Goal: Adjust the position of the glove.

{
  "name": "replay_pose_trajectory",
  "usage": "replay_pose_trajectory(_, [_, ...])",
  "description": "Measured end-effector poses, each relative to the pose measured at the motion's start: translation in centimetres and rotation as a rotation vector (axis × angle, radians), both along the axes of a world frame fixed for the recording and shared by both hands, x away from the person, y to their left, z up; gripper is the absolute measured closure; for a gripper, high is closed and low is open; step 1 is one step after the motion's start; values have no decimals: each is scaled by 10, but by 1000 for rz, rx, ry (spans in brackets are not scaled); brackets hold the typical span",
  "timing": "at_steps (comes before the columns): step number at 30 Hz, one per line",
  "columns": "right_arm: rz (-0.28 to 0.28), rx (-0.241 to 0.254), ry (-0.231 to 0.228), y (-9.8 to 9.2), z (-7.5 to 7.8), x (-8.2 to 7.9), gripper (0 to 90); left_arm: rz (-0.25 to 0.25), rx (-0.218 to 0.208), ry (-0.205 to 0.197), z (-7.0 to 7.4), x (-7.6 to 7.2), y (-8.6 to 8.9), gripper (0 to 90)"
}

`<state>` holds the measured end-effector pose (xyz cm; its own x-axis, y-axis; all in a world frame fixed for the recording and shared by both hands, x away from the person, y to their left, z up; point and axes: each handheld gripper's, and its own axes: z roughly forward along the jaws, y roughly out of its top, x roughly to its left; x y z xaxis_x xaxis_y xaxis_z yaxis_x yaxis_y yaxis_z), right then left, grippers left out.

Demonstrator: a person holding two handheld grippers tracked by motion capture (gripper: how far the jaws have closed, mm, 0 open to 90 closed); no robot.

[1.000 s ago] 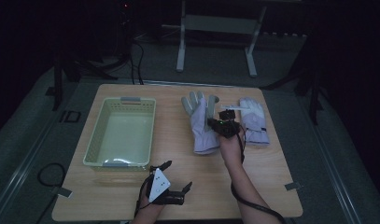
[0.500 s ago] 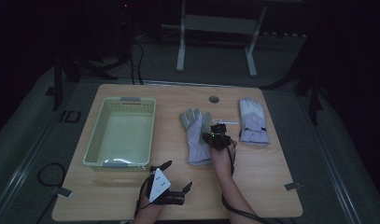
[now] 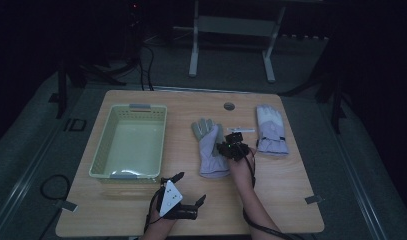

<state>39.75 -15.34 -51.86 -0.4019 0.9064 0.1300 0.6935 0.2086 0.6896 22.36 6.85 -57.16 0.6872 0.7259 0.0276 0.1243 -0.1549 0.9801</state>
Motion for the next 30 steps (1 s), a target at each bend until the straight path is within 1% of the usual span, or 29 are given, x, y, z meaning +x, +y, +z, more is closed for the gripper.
replay_pose_trajectory(1, [4, -8, -9, -3, 4, 0, 656, 0, 0, 0, 0, 0, 0, 14])
replay_pose_trajectory(2, [7, -19, -28, -14, 13, 2, 595, 2, -1, -1, 0, 0, 0, 14])
replay_pose_trajectory(3, [6, -27, -41, -19, 17, 3, 551, 2, -1, -1, 0, 0, 0, 14])
replay_pose_trajectory(5, [12, -34, -56, -28, 23, 5, 500, 2, -3, -1, 0, 0, 0, 13])
replay_pose_trajectory(6, [4, -46, -68, -35, 27, 7, 478, 2, -4, 1, 0, 0, 0, 14])
replay_pose_trajectory(7, [-4, -55, -59, -40, 30, 9, 463, 2, -3, 0, 0, 0, 0, 14])
replay_pose_trajectory(8, [-16, -64, -62, -46, 32, 11, 456, 3, -4, 1, 0, 0, 0, 14])
replay_pose_trajectory(11, [-48, -77, -75, -64, 40, 16, 463, 3, -3, 1, 0, 0, 0, 14])
replay_pose_trajectory(14, [-69, -83, -77, -80, 47, 22, 483, 5, -1, -1, 0, 0, 0, 13])
replay_pose_trajectory(18, [-89, -90, -81, -100, 53, 31, 483, 6, -2, 0, 0, 0, 0, 13])
replay_pose_trajectory(19, [-90, -89, -78, -104, 53, 33, 483, 5, -3, 0, 0, 0, 0, 14])
replay_pose_trajectory(21, [-110, -104, -83, -115, 55, 39, 482, 4, -4, 0, 0, 0, 0, 14])
replay_pose_trajectory(24, [-127, -115, -81, -128, 55, 48, 477, 4, -3, 0, 0, 0, 0, 14])
replay_pose_trajectory(25, [-134, -108, -74, -133, 55, 51, 478, 3, -4, 1, 0, 0, 0, 14])
replay_pose_trajectory(27, [-143, -113, -70, -141, 54, 57, 478, 3, -5, 1, 0, 0, 0, 14])
replay_pose_trajectory(29, [-160, -130, -62, -149, 53, 62, 479, 3, -6, 2, 0, 0, 0, 14])
replay_pose_trajectory(30, [-160, -124, -60, -153, 52, 65, 480, 4, -5, 2, 0, 0, 0, 13])
